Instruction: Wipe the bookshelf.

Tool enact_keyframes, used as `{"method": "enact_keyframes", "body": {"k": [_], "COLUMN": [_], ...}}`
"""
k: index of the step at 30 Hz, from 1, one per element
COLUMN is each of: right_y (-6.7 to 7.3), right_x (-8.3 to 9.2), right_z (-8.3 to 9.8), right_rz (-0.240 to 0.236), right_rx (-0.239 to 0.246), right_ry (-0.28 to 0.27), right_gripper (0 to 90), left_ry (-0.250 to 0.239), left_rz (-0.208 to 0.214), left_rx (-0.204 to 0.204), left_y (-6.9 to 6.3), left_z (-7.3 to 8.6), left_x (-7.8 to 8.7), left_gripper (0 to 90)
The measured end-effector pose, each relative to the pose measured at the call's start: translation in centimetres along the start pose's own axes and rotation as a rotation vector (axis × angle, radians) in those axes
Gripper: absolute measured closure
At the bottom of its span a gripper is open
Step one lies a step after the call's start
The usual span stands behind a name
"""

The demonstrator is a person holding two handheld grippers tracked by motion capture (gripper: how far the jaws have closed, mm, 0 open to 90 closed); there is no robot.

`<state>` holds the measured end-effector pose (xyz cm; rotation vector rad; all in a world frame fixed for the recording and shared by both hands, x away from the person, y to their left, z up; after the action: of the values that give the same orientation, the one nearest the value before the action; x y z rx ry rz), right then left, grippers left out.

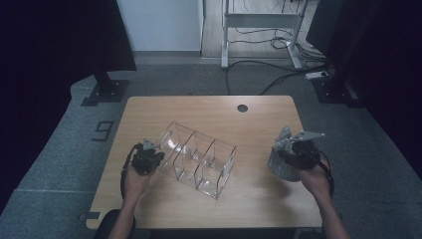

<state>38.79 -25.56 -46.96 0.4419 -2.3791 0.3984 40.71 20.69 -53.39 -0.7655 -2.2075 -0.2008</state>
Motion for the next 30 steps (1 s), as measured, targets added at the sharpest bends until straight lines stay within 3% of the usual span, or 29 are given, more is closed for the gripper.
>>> {"method": "enact_keyframes", "body": {"k": [9, 22, 27, 30], "right_y": [-1.1, -1.1, -1.1, -1.3], "right_x": [-2.3, -5.9, -6.2, -5.8], "right_z": [1.9, 5.6, 5.9, 5.6], "right_rz": [0.021, 0.004, 0.0, 0.002], "right_rx": [-0.032, -0.069, -0.073, -0.07], "right_ry": [0.039, 0.113, 0.119, 0.113], "right_gripper": [63.5, 59.2, 55.5, 46.4], "left_ry": [-0.002, -0.003, -0.002, -0.001], "left_rz": [0.003, 0.009, 0.014, 0.019], "left_rx": [0.001, 0.002, 0.001, 0.0], "left_y": [0.0, 0.0, 0.1, 0.1], "left_z": [0.0, 0.0, -0.1, -0.1], "left_x": [0.0, -0.1, -0.1, -0.1], "left_gripper": [86.5, 86.4, 86.3, 86.0]}}
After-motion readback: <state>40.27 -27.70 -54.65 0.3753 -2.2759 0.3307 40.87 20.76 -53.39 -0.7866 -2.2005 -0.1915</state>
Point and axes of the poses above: each handheld gripper's, and its own axes: x roughly backward along the jaws, z roughly out of its underside, y roughly to its left, the point moved 6 cm from there along -x, roughly forward along the jaws, and after that the axes turned 9 degrees about z, right-handed, at the moved point
